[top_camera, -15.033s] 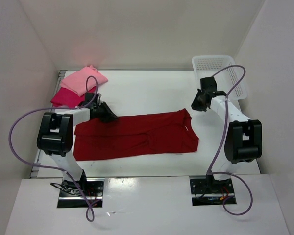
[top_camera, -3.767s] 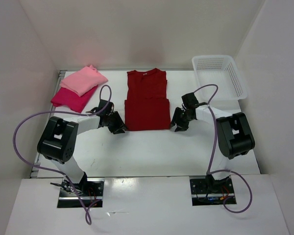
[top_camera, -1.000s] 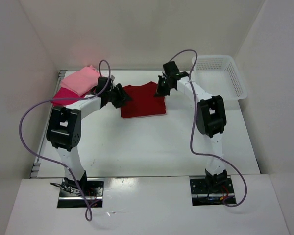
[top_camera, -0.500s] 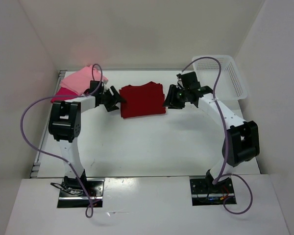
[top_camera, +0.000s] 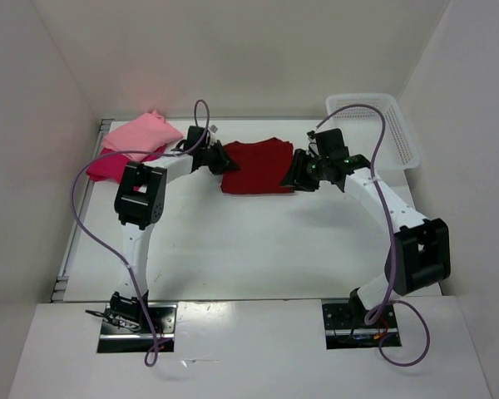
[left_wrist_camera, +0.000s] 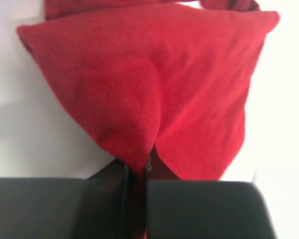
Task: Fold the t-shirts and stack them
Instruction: Put the neatly folded tshirt into the corner of the board with the left arm
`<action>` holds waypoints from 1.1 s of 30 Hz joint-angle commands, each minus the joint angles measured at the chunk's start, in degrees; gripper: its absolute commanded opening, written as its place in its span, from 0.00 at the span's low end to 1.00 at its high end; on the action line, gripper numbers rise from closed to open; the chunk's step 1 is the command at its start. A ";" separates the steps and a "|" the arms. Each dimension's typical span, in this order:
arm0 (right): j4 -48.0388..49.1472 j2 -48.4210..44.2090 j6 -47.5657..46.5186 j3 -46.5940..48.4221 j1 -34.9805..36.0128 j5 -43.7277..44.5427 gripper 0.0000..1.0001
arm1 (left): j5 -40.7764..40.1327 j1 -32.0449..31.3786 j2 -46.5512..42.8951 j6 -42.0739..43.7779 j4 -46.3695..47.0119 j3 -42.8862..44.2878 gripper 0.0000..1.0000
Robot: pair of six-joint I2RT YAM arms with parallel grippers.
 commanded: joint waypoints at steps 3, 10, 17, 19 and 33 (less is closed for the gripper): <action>2.02 -5.53 0.30 -2.69 -2.68 -1.04 0.46 | -0.82 0.18 -2.71 -1.43 -1.91 12.52 0.00; 2.55 -4.30 0.82 -3.23 -3.21 -4.28 0.46 | 1.89 10.78 -4.04 -2.83 -7.45 30.82 0.00; 3.08 -1.75 0.21 -2.17 -3.21 -6.66 0.46 | 0.94 27.39 -13.07 -9.85 1.58 12.41 0.16; 3.08 -1.22 -0.31 -2.17 -3.21 -6.66 0.46 | 0.93 32.32 -16.58 -11.52 6.67 0.06 0.53; 4.21 3.34 -0.41 -3.22 -3.21 -6.66 0.59 | -13.31 37.98 -47.52 -6.80 0.63 -34.73 1.00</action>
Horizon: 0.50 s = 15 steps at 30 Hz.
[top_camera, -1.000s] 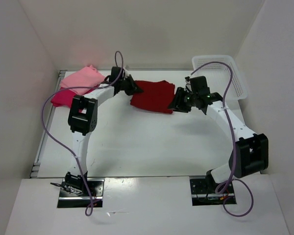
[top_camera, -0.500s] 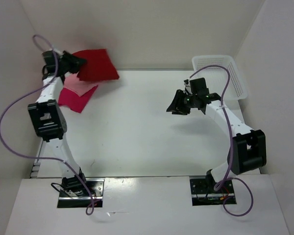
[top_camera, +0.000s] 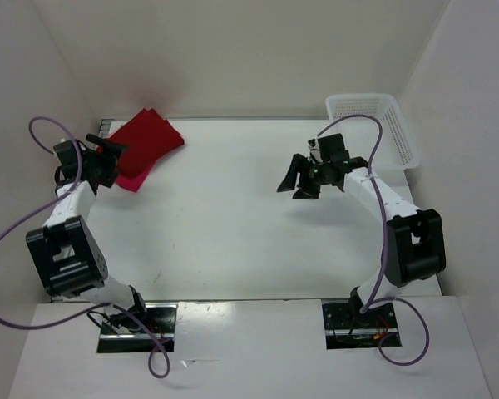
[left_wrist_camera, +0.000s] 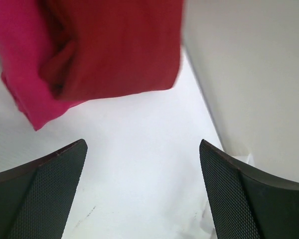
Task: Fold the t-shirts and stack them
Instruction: Put the neatly folded tshirt into the corner of the board with the left arm
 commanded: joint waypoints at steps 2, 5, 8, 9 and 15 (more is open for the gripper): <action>3.13 1.43 -0.21 -0.74 -0.26 0.38 0.88 | 0.62 0.53 -7.98 4.36 -2.28 -4.89 1.00; 3.13 1.96 -0.21 -0.74 0.96 3.18 1.00 | 3.96 -1.22 -10.71 8.31 -6.14 -7.09 1.00; 3.65 3.09 0.32 -1.26 2.72 5.30 1.00 | 5.03 -1.75 -14.13 12.79 -9.75 -9.64 1.00; 3.65 3.62 0.32 -1.26 2.72 4.43 1.00 | 5.03 -1.75 -14.75 13.41 -11.33 -10.17 1.00; 4.18 5.47 0.32 -0.21 5.36 3.28 1.00 | 7.14 -1.75 -17.83 15.70 -11.96 -8.68 1.00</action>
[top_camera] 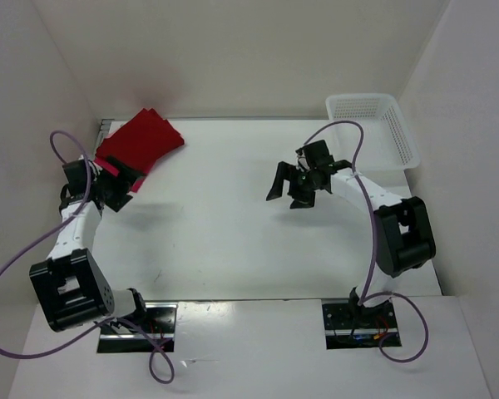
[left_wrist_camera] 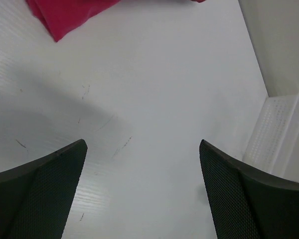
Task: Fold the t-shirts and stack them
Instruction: Put the neatly folded tshirt into the corner of the board with the left arm
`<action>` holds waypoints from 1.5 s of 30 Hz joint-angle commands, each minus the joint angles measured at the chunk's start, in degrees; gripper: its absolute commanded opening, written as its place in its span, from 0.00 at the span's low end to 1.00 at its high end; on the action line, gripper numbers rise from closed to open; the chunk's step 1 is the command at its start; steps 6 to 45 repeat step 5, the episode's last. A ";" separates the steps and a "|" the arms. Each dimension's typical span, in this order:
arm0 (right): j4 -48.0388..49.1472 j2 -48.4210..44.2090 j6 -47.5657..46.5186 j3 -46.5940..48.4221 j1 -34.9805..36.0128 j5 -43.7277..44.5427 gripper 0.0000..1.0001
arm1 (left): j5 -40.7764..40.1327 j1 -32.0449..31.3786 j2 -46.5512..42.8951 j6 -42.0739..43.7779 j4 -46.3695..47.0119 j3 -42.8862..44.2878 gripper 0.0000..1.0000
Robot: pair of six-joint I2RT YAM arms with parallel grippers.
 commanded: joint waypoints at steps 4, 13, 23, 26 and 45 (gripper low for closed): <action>3.37 -0.05 -0.01 0.45 2.13 0.02 1.00 | 4.76 0.15 -1.13 4.30 -0.35 2.10 1.00; 3.38 -0.06 -0.01 0.45 2.13 -0.50 1.00 | 4.07 0.15 -1.13 4.82 -1.05 2.88 1.00; 3.38 -0.06 -0.01 0.45 2.13 -0.50 1.00 | 4.07 0.15 -1.13 4.82 -1.05 2.88 1.00; 3.38 -0.06 -0.01 0.45 2.13 -0.50 1.00 | 4.07 0.15 -1.13 4.82 -1.05 2.88 1.00; 3.38 -0.06 -0.01 0.45 2.13 -0.50 1.00 | 4.07 0.15 -1.13 4.82 -1.05 2.88 1.00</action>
